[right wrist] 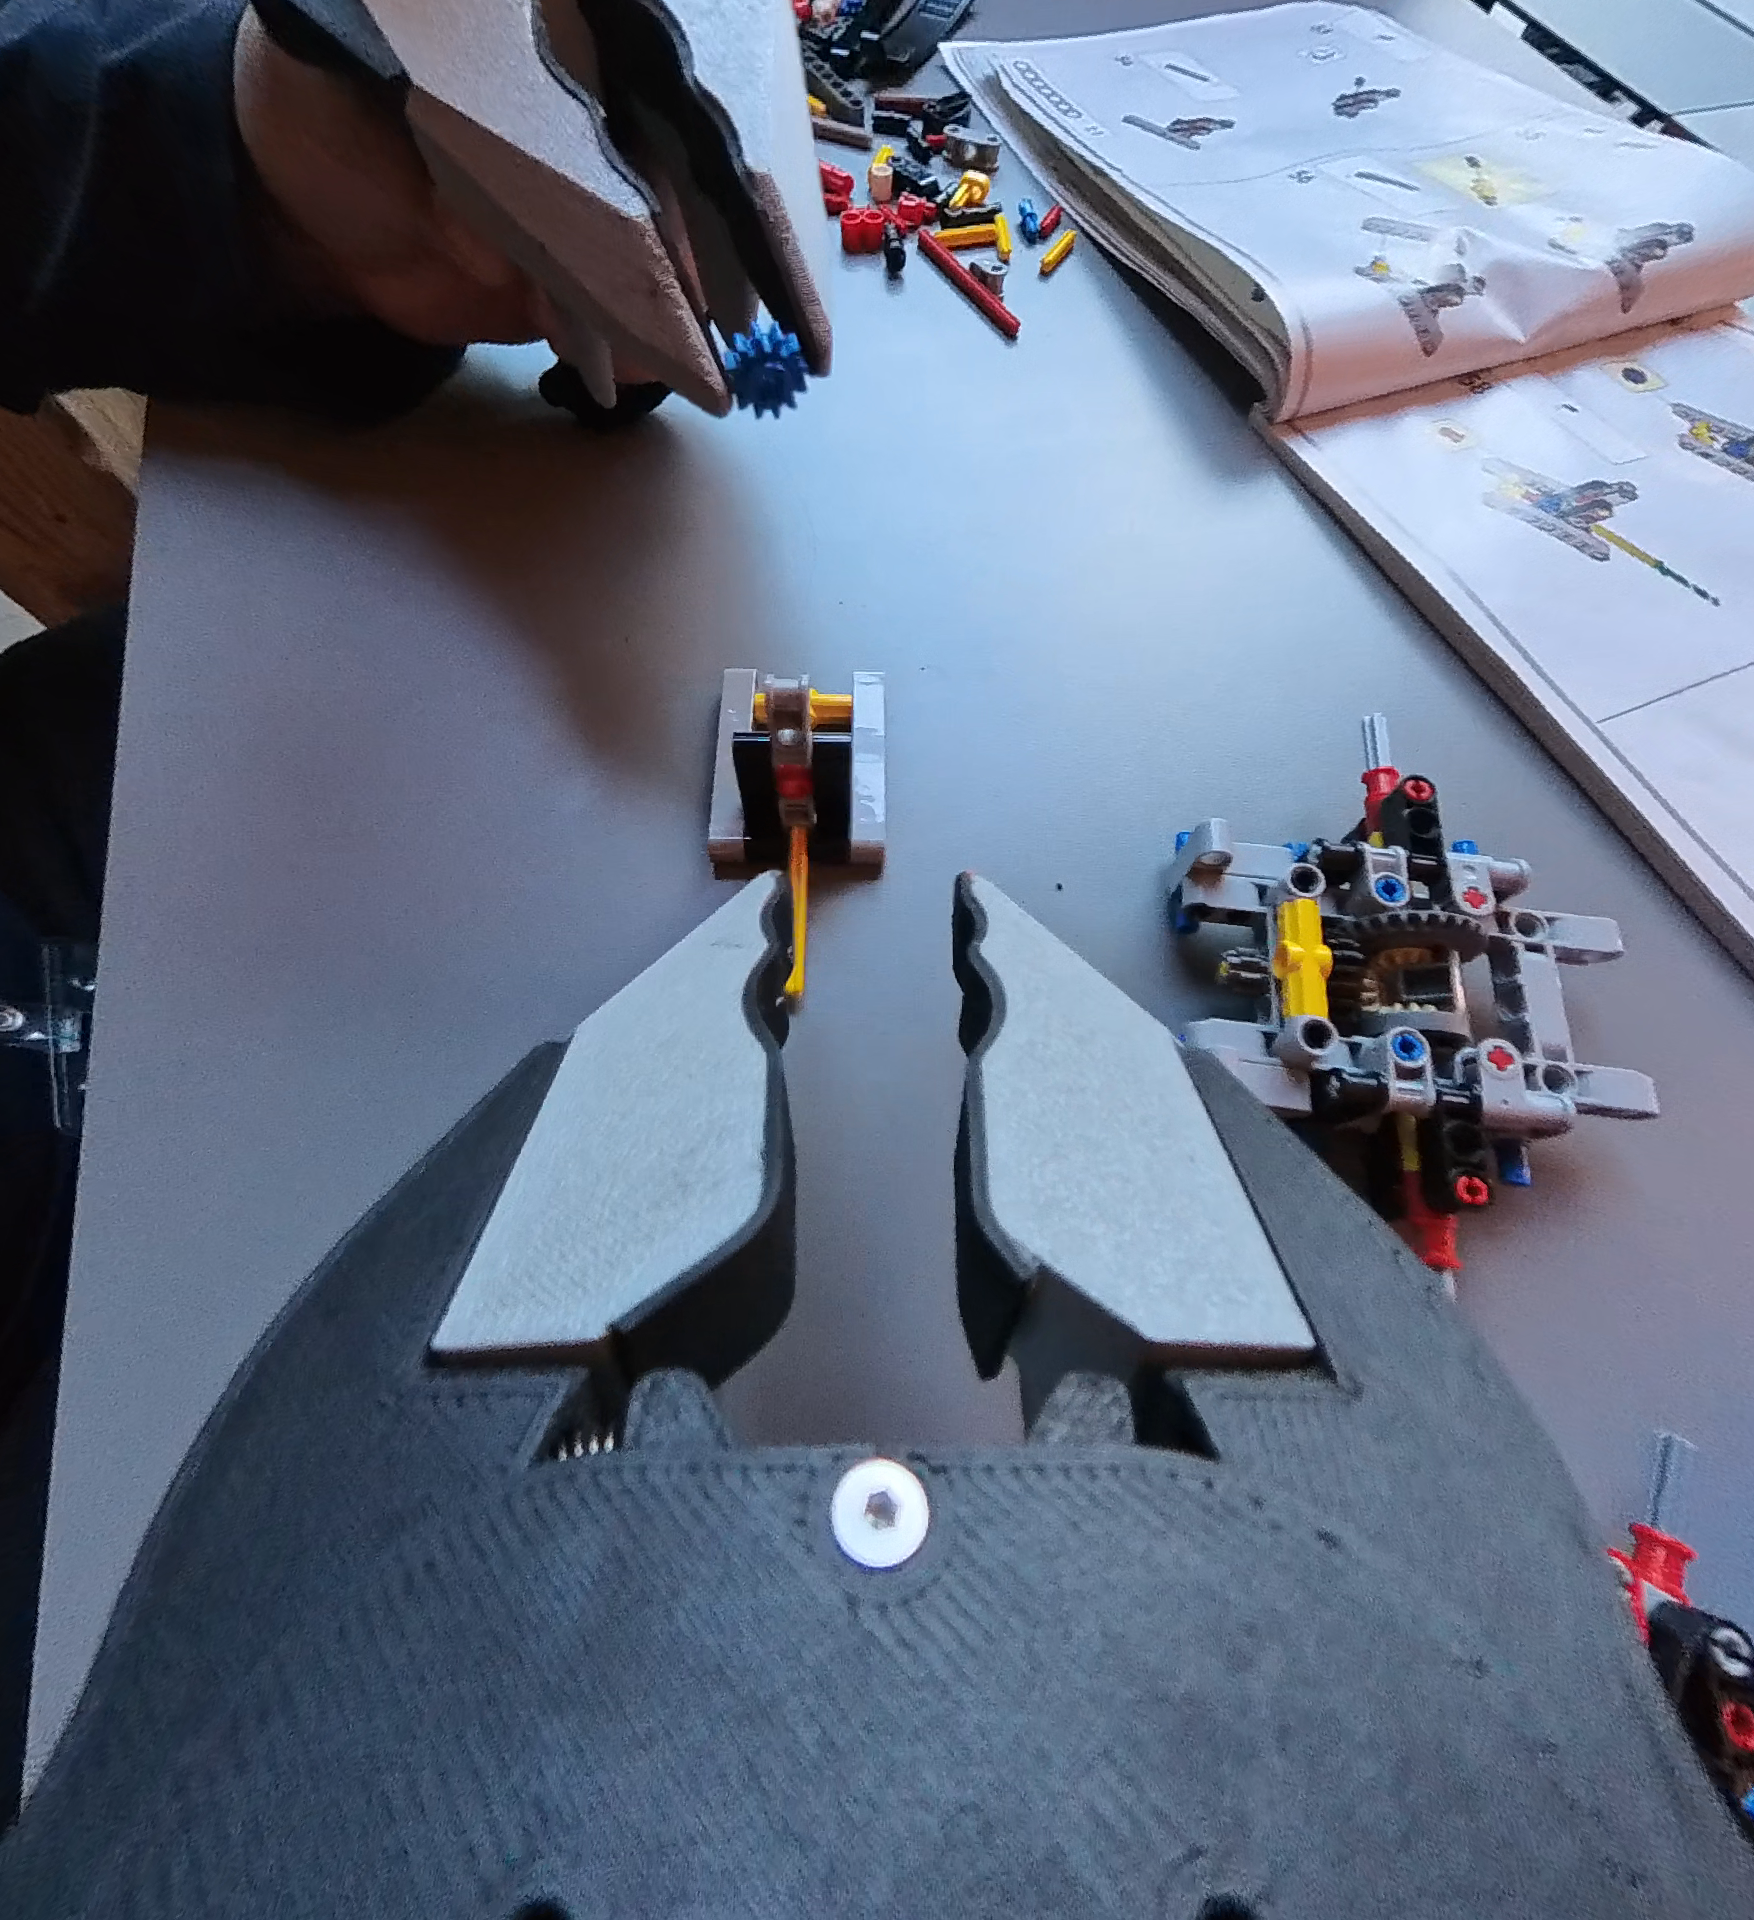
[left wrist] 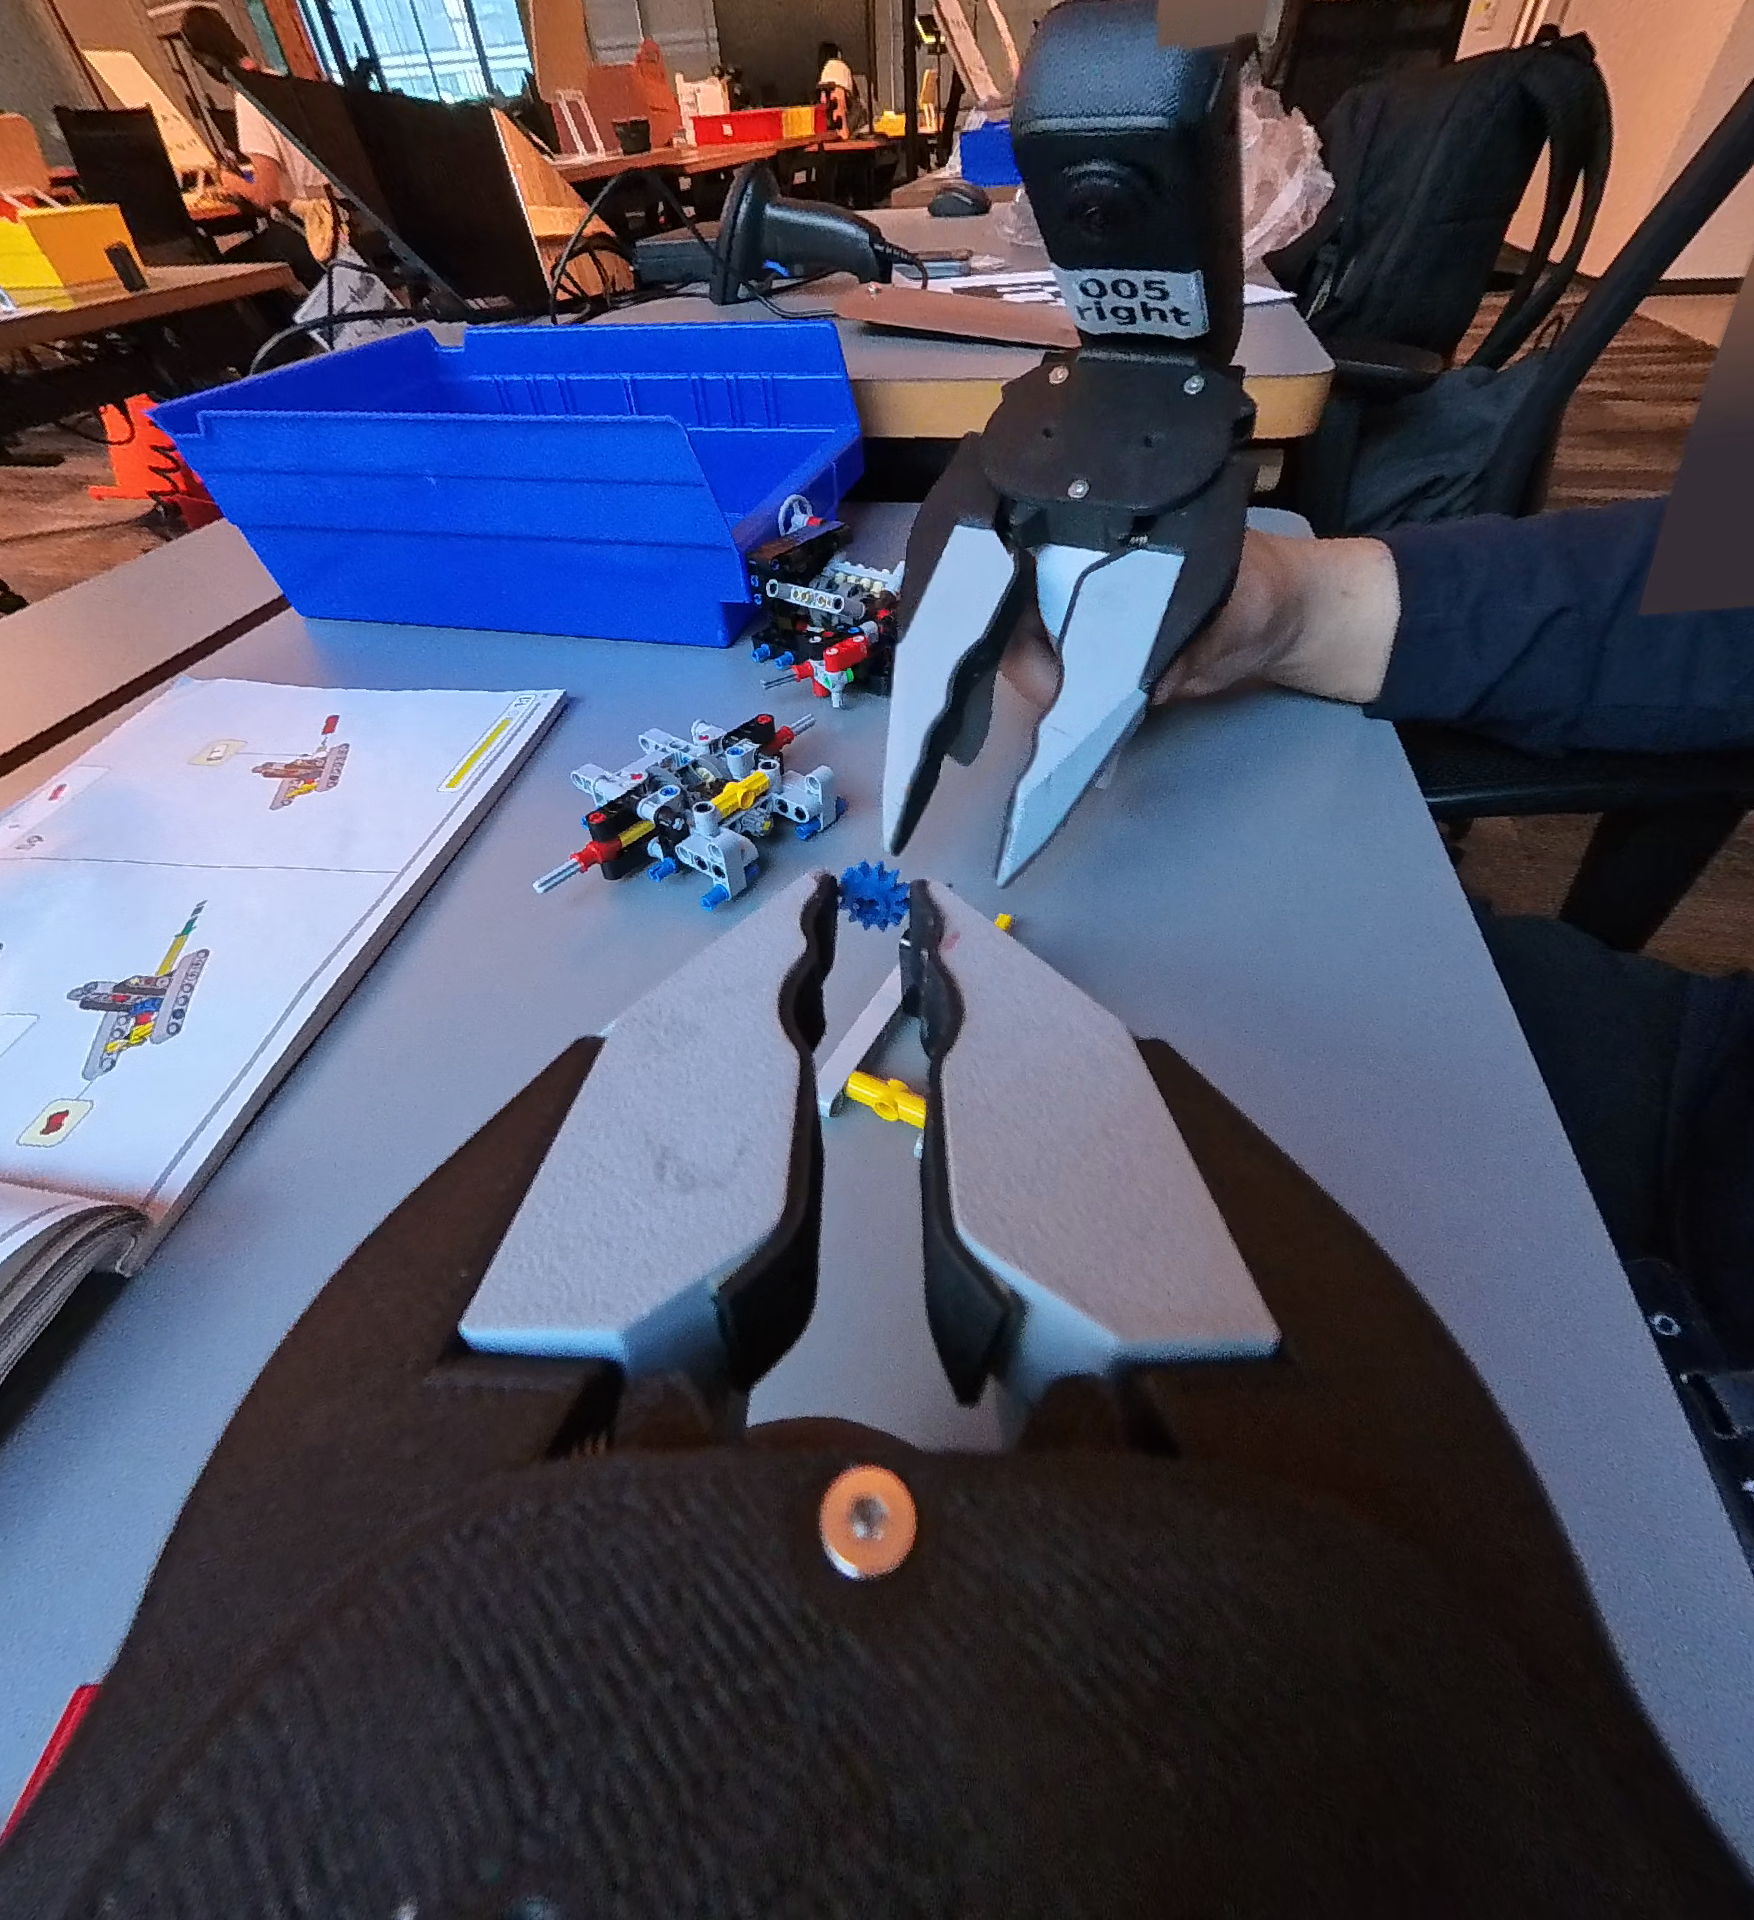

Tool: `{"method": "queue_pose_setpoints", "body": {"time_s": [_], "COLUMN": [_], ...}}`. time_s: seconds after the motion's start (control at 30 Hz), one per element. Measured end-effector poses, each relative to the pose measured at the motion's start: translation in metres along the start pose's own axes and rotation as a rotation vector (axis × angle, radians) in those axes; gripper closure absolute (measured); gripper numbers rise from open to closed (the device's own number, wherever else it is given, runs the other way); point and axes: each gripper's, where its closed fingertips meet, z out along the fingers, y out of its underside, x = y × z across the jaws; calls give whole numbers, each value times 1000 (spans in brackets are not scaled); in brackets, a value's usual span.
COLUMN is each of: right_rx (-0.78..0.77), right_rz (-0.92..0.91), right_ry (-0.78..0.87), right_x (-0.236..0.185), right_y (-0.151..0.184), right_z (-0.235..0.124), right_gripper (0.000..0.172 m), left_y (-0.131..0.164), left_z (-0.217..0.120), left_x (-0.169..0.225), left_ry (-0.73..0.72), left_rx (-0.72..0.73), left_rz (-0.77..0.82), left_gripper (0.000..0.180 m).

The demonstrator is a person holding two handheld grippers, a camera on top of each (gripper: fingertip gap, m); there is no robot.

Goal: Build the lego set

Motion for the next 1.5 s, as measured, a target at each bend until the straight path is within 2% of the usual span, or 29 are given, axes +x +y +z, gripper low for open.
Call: {"method": "queue_pose_setpoints", "body": {"time_s": [0.17, 0.33, 0.47, 0.53, 0.7, 0.93, 1.23, 1.5], "right_rx": [-33, -136, -169, -173, -172, -34, 155, 166], "right_rz": [-23, -67, -105, -116, -178, -133, -155, -145], "right_ry": [-47, -24, -7, -6, 40, 48, 157, 108], "right_x": [-9, -12, -16, -17, -19, -20, -15, -25], "right_y": [4, 18, 21, 21, 16, -8, -42, -44], "right_z": [3, 14, 17, 19, 24, 19, 0, 3], "right_gripper": [143, 148, 158, 171, 171, 171, 171, 171], "left_y": [1, 4, 8, 10, 10, 6, 2, -1], "left_z": [1, 3, 6, 7, 7, 4, 0, -1], "left_x": [1, 7, 13, 15, 15, 10, 12, 14], "left_ry": [9, 62, 92, 103, 113, 114, 179, 207], "left_rx": [-4, -30, -60, -73, -78, -46, -14, -1], "left_rz": [-3, -12, -3, -3, -21, -82, -185, -218], "left_gripper": [170, 170, 170, 170, 170, 170, 170, 170]}}
